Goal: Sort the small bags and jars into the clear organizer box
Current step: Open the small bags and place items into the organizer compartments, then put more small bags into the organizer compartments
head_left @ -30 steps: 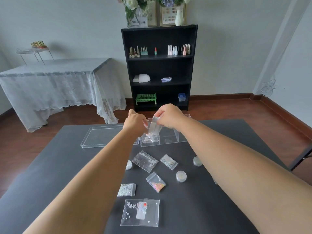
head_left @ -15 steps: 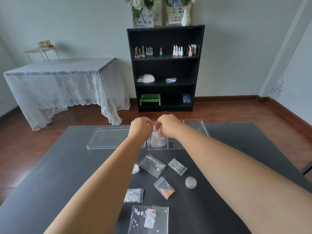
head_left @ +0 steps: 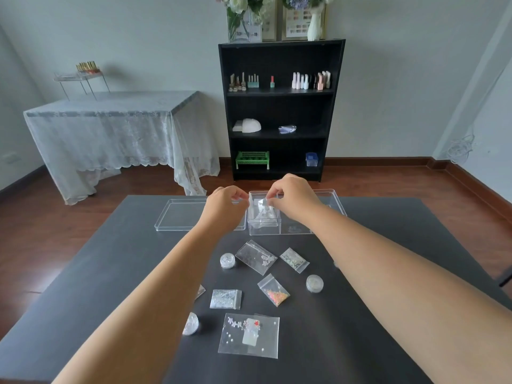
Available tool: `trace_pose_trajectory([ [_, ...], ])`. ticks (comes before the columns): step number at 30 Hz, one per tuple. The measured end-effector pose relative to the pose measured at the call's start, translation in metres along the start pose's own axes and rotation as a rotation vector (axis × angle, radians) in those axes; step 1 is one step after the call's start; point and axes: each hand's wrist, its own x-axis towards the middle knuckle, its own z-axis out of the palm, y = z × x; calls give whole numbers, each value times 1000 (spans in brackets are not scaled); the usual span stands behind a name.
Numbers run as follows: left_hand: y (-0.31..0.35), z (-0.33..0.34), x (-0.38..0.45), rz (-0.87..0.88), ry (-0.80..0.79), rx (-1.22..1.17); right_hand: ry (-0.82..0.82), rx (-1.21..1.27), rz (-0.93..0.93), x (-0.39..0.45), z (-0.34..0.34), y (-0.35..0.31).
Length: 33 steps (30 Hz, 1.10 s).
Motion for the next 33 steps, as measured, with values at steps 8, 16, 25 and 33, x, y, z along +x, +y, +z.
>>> trace_pose_trajectory([
  [8,-3,-23,-38,100,-33,79,22,93,0,-39,-16,10],
  [16,-3,-35,-79,92,-91,97,-158,159,35,-98,-12,5],
  [25,-10,-47,-140,161,-512,243,-266,135,128,-113,10,-15],
  [33,-9,-33,-159,231,-628,418,-231,-11,249,-106,36,-32],
])
